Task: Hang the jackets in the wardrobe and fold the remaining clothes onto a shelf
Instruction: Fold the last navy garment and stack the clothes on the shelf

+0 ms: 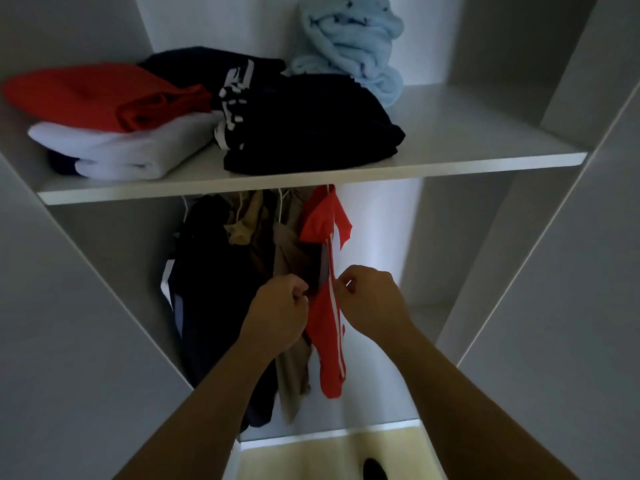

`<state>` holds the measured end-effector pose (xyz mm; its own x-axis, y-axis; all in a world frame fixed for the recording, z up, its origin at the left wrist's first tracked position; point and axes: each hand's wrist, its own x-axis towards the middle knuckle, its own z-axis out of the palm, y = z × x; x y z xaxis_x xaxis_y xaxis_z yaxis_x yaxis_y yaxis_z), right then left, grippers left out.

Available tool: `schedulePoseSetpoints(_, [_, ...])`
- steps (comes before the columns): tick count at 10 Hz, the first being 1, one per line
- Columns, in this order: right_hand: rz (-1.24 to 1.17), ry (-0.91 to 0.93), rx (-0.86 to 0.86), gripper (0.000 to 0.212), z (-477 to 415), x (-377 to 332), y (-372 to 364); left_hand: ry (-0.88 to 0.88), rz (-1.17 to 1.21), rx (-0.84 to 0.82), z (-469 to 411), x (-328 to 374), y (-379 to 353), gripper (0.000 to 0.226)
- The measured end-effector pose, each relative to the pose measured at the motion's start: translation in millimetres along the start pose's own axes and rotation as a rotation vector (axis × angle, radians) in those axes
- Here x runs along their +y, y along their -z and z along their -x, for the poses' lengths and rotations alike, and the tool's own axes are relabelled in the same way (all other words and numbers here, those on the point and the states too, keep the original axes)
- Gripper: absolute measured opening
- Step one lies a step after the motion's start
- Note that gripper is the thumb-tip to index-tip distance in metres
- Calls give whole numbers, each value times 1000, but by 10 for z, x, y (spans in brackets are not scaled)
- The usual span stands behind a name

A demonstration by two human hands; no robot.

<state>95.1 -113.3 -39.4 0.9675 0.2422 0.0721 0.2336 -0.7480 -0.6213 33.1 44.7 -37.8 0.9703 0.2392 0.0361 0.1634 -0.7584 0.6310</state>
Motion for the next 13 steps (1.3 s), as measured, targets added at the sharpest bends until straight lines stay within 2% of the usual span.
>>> schedulePoseSetpoints(2, [25, -46, 12, 30, -608, 173, -299, 144, -144, 86, -664, -271, -173, 36])
schedulePoseSetpoints(3, [23, -73, -18, 41, -921, 215, -473, 364, -260, 13, -1062, -399, -331, 71])
schedulePoseSetpoints(4, [44, -78, -63, 47, -1170, 233, -635, 501, -281, -11, -1380, -499, -493, 83])
schedulePoseSetpoints(6, [74, -93, -152, 24, -1420, 448, -766, 391, -465, -14, -1673, -607, -674, 33])
schedulePoseSetpoints(7, [76, -114, -150, 23, -1473, 598, -675, 337, -404, -8, -1660, -466, -785, 23])
schedulePoseSetpoints(8, [111, -166, -124, 19, -1519, 812, -504, 274, -296, -7, -1647, -304, -927, 24])
schedulePoseSetpoints(9, [203, -199, -94, 15, -1509, 1045, -280, 285, -163, 30, -1692, -93, -1112, 22])
schedulePoseSetpoints(10, [247, -219, -86, 18, -1503, 1261, -64, 249, -213, 4, -1716, 216, -1301, 22])
schedulePoseSetpoints(11, [292, -264, -64, 21, -1524, 1460, 118, 236, -102, 34, -1711, 390, -1470, 22])
schedulePoseSetpoints(12, [343, -274, -53, 25, -1541, 1642, 281, 161, -127, -3, -1773, 490, -1607, 27])
schedulePoseSetpoints(13, [340, -251, -73, 30, -1567, 1830, 400, 202, -94, 4, -1785, 586, -1616, 26])
